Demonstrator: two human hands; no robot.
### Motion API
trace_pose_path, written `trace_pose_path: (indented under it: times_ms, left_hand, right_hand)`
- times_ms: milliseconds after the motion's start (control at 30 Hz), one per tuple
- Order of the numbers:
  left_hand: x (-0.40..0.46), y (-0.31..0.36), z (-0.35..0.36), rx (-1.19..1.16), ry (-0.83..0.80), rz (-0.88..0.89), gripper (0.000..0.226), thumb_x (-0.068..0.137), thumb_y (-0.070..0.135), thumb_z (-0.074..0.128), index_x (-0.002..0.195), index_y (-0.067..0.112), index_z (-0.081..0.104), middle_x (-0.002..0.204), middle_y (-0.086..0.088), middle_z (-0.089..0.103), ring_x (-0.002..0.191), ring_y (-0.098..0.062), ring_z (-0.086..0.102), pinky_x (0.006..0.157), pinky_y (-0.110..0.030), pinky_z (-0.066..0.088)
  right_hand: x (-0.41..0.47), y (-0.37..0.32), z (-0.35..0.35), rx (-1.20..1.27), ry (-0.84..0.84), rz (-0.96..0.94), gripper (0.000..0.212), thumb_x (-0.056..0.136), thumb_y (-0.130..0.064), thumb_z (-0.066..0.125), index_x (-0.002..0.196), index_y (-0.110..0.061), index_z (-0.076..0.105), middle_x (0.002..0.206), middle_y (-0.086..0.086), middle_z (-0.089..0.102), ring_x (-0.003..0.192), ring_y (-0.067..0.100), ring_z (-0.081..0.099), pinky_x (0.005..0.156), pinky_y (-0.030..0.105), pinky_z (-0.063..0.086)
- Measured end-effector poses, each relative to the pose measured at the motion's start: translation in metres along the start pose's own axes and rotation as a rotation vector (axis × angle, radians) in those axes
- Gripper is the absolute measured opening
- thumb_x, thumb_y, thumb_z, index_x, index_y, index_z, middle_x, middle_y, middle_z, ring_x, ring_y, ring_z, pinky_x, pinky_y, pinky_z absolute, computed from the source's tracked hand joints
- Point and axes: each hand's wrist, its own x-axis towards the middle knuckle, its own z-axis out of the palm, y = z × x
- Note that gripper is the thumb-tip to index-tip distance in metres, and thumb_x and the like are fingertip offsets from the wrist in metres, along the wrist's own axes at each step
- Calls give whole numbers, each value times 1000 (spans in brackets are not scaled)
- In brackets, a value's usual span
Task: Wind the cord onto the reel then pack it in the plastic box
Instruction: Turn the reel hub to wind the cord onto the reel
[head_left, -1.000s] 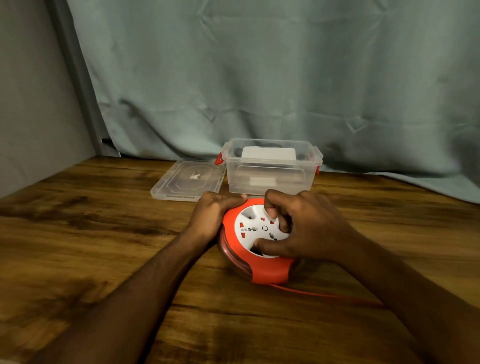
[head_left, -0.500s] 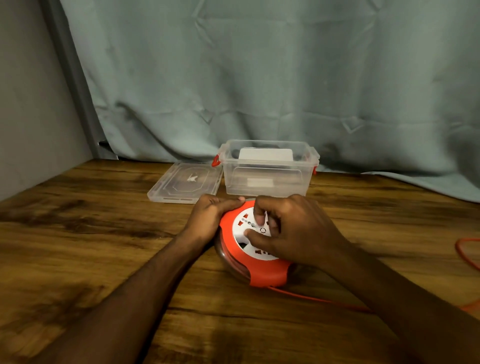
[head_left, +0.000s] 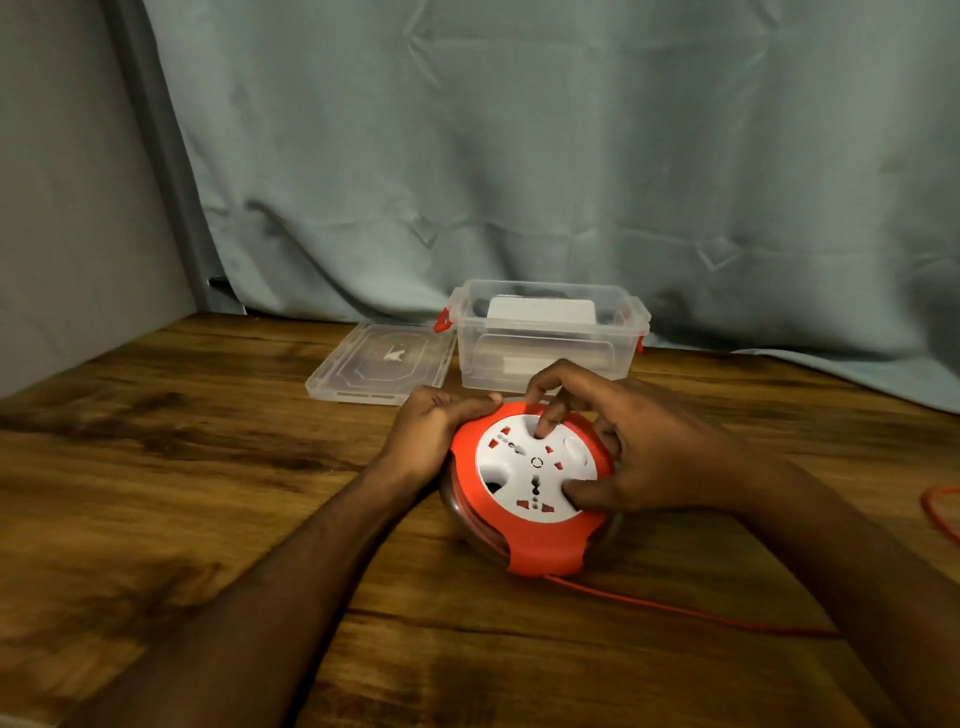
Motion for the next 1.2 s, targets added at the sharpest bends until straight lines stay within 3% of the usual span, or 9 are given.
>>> trace_pose_path:
  times_ms: [167, 333, 533, 667, 733, 900, 1067, 1200]
  left_hand:
    - [1, 0, -1, 7, 0, -14, 37, 92, 21, 72, 85, -15, 73, 83, -37, 72, 68, -41, 67, 69, -40, 55]
    - [2, -1, -1, -1, 20, -17, 36, 91, 21, 73, 86, -15, 74, 84, -38, 71, 67, -40, 67, 66, -37, 55]
    - [3, -1, -1, -8, 23, -17, 32, 91, 20, 73, 85, -12, 76, 85, -36, 72, 69, -40, 68, 67, -36, 55]
    - [2, -1, 0, -16, 11, -17, 32, 92, 18, 72, 87, -14, 75, 85, -35, 73, 69, -38, 69, 66, -35, 55]
    - [1, 0, -1, -10, 4, -14, 33, 92, 18, 71, 89, -15, 75, 86, -35, 73, 69, -38, 69, 65, -35, 56]
    - [1, 0, 0, -2, 4, -13, 32, 91, 18, 72, 84, -13, 75, 84, -36, 73, 67, -36, 68, 68, -37, 54]
    - [2, 0, 0, 26, 0, -7, 32, 91, 22, 73, 87, -10, 77, 85, -31, 75, 78, -47, 73, 76, -47, 59]
    - [0, 2, 0, 4, 5, -5, 27, 92, 17, 71, 81, -6, 78, 80, -28, 76, 64, -33, 72, 63, -33, 57]
  right_hand:
    - [-1, -5, 7, -122, 91, 4, 75, 61, -66, 83, 118, -48, 38, 95, -21, 65, 78, 0, 62, 62, 31, 54]
    - [-1, -8, 17, -227, 173, -2, 64, 62, -74, 74, 106, -39, 45, 77, -17, 63, 68, 0, 56, 55, 24, 37]
    - [5, -13, 26, -195, 178, 73, 51, 68, -76, 72, 81, -32, 51, 61, -19, 51, 60, -4, 47, 58, 20, 30]
    - [7, -22, 35, -189, 242, 70, 50, 71, -72, 72, 60, -35, 41, 52, -19, 43, 53, -2, 41, 55, 23, 26]
    - [8, -25, 39, -173, 277, 89, 53, 71, -68, 75, 55, -28, 43, 45, -20, 37, 50, -3, 37, 54, 23, 24]
    - [9, -29, 47, -215, 335, 149, 59, 74, -67, 69, 49, -22, 41, 46, -10, 36, 49, 2, 37, 52, 21, 21]
    - [12, -27, 55, -166, 377, 161, 58, 75, -66, 63, 47, -20, 41, 47, -9, 38, 50, 3, 38, 53, 23, 22]
    - [11, -22, 47, -151, 345, 94, 41, 78, -61, 64, 66, -24, 53, 55, -12, 49, 57, 4, 48, 53, 20, 28]
